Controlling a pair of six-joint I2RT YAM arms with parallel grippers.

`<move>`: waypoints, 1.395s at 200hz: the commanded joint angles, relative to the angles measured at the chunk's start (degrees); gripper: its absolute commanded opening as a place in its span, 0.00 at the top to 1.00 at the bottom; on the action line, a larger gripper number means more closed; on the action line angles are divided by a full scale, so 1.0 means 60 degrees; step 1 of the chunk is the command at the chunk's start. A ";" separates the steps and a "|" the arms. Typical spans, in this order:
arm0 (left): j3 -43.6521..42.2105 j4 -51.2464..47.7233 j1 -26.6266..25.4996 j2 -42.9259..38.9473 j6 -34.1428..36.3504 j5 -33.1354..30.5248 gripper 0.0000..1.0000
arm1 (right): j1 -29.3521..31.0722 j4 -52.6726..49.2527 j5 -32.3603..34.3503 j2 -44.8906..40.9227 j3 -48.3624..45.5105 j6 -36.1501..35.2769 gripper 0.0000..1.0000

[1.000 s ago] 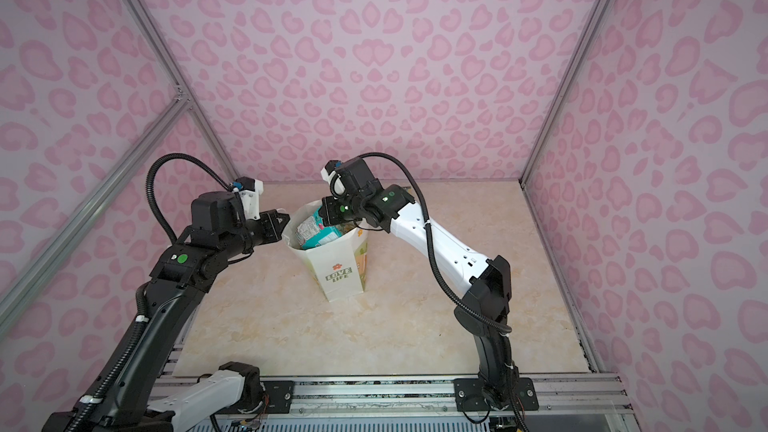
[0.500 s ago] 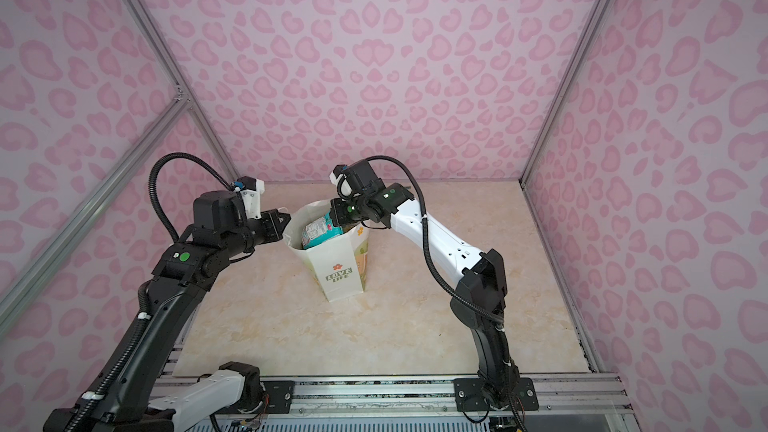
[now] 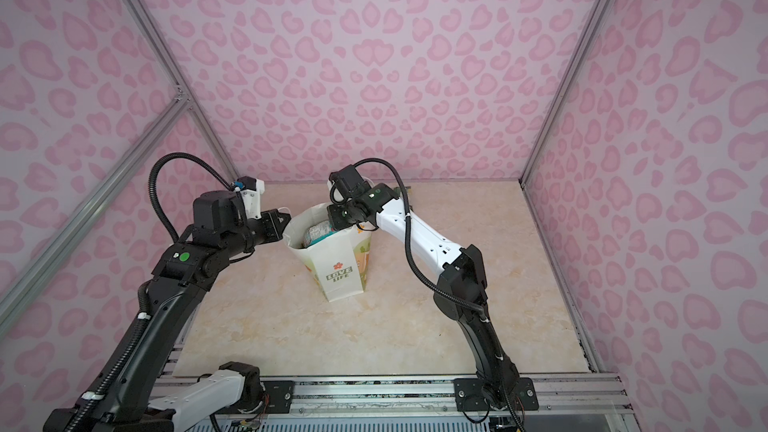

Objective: Place the snacks into the paper bag
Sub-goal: 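Lower the teal pack into the paper bag and open the right gripper, then withdraw the right gripper from the bag toward the green Spring Tea pack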

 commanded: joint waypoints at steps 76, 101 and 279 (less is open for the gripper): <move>-0.0043 0.0211 -0.0007 0.0006 0.0116 -0.0046 0.97 | 0.0525 0.0484 0.0383 -0.2135 -0.0301 -0.0606 0.26; -0.0045 0.0204 0.0002 0.0013 0.0111 -0.0046 0.97 | 0.0528 0.0814 0.0757 -0.3016 -0.0853 -0.0801 0.22; -0.0044 0.0220 -0.0009 -0.0029 0.0095 0.0078 0.97 | -0.5070 0.5262 -0.0045 -0.4223 -0.8363 0.2293 0.07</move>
